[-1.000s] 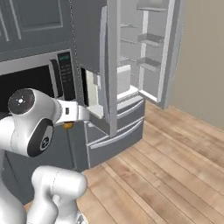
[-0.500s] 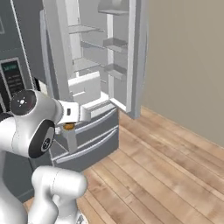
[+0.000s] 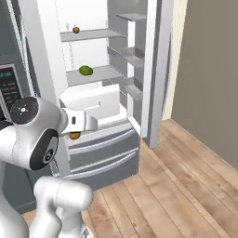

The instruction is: Place the mushroom in the correct fridge rack based on whether it is a fruit or vegetable. Finally, close the fridge door.

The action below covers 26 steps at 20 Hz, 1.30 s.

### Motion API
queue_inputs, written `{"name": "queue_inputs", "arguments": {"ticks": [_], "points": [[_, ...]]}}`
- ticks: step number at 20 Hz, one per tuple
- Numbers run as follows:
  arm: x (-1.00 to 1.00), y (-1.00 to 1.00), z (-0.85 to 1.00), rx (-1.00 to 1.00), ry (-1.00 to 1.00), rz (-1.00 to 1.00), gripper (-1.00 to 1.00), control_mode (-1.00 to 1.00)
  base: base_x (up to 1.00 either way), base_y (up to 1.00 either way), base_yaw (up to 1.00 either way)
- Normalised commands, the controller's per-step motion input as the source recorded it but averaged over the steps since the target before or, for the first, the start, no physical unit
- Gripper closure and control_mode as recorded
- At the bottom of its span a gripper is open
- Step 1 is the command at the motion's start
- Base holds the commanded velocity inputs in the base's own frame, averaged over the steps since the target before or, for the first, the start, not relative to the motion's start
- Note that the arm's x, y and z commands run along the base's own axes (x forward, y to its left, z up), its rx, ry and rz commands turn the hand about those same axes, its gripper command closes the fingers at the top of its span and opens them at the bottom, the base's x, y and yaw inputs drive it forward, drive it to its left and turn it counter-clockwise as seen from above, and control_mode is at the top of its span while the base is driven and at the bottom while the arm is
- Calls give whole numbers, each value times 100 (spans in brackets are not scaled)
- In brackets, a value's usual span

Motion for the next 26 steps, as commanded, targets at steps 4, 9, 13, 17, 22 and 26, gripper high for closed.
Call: {"name": "queue_inputs", "arguments": {"ticks": [4, 9, 13, 17, 22, 26], "points": [[0, 0, 0, 0, 0, 0, 100, 100, 26, -84, 54], [0, 0, 0, 0, 0, 0, 100, 100, 24, -78, 49], [0, 0, 0, 0, 0, 0, 100, 100, 38, -31, 34], [0, 0, 0, 0, 0, 0, 100, 100, 46, -11, 30], [0, 0, 0, 0, 0, 0, 100, 100, 48, -21, 29], [0, 0, 0, 0, 0, 0, 100, 100, 43, -65, 27]]}}
